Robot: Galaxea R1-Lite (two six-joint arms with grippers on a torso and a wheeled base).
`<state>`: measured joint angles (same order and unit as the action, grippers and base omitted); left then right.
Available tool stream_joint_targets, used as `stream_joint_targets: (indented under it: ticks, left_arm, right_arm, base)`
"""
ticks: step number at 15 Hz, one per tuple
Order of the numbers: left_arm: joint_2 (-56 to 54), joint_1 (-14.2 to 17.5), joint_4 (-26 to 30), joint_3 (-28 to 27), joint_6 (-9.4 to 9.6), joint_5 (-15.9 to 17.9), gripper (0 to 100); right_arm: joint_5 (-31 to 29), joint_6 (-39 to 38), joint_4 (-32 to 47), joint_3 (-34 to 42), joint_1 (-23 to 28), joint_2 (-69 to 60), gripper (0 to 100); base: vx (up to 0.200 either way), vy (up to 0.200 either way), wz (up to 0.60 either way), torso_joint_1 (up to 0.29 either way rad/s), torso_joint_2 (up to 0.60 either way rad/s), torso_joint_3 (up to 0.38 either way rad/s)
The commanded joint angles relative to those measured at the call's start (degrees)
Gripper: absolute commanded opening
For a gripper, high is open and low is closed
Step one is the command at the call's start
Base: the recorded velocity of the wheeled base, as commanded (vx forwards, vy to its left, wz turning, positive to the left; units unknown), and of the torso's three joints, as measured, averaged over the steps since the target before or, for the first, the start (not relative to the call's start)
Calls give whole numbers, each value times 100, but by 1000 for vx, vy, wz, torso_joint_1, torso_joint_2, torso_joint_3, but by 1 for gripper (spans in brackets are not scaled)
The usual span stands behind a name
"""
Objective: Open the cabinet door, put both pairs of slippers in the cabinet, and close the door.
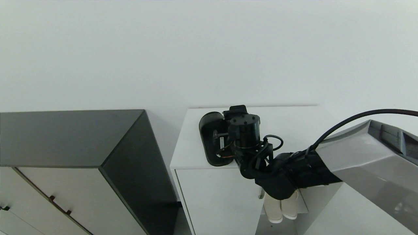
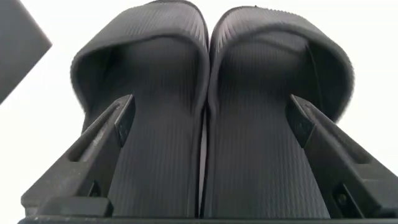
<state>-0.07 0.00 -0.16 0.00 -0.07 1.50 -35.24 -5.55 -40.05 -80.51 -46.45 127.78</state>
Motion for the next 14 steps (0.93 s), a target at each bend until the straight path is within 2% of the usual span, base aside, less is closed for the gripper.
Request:
stream_joint_targets:
  ticks: [1,5,6,9,14]
  left_arm:
    - [7,0,-2,0,-1,-1,0]
    - [7,0,-2,0,-10,-1,0]
    - [7,0,-2,0,-10,-1,0]
    - [7,0,-2,0,-10,-1,0]
    - [7,0,-2,0,-10,-1,0]
  right_arm:
    - [44,115,76,-484,136,467,100]
    - [53,115,533,-1257,268,766,100]
    - [61,115,568,-1310,268,775,0]
    - [114,115,744,-1556,268,880,0]
    - [79,106,700,-1547,259,819,0]
  base:
    - [0,0,0,0,0,0]
    - [0,0,0,0,0,0]
    - [0,0,0,0,0,0]
    - [0,0,0,0,0,0]
    - [0,0,0,0,0,0]
